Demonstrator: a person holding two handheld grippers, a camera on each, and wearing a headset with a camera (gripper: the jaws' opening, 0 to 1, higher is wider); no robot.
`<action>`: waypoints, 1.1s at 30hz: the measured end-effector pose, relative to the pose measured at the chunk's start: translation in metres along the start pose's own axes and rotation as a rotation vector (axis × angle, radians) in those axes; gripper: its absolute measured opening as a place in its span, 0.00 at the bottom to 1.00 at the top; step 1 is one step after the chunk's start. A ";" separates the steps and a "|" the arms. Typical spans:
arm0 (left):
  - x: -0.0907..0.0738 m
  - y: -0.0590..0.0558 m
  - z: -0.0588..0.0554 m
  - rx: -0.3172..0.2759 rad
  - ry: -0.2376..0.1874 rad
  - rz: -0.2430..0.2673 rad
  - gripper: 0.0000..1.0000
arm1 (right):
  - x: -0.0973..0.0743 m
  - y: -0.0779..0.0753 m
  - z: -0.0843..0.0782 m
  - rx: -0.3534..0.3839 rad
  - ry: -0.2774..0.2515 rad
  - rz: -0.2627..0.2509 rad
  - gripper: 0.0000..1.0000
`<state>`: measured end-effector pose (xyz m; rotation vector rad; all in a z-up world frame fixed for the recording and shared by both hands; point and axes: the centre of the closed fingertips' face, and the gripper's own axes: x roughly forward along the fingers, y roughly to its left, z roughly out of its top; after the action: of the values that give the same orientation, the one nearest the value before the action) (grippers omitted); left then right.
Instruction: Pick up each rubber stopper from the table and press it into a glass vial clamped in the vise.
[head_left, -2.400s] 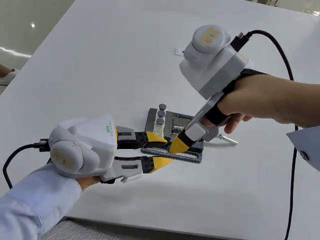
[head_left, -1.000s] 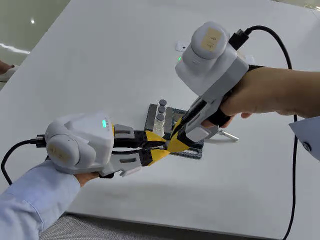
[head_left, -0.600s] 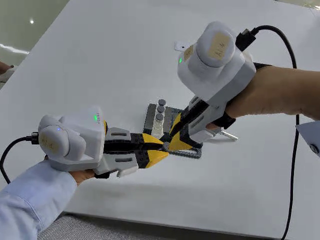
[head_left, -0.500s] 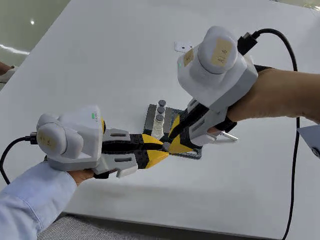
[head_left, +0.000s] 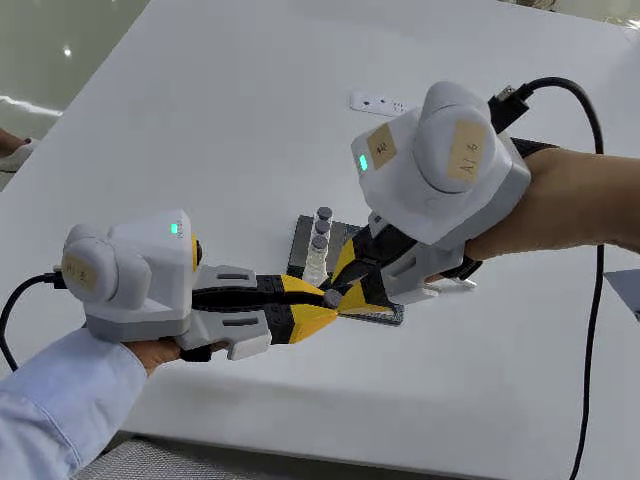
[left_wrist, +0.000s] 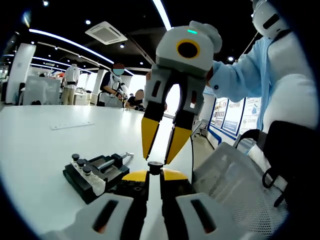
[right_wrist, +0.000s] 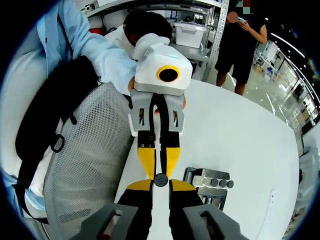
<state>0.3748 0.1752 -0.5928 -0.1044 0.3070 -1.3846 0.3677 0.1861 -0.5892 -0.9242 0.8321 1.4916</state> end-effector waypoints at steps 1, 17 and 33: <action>0.000 -0.001 0.000 -0.003 0.000 -0.002 0.02 | 0.000 0.001 0.000 -0.005 -0.002 0.006 0.08; 0.001 -0.007 0.000 0.001 0.006 -0.034 0.02 | 0.000 0.007 -0.001 -0.029 0.011 0.055 0.08; 0.001 -0.008 0.001 0.015 0.002 -0.044 0.02 | 0.000 0.008 -0.001 -0.019 0.012 0.067 0.07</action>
<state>0.3680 0.1725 -0.5901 -0.0984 0.2974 -1.4307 0.3602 0.1838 -0.5894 -0.9280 0.8665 1.5559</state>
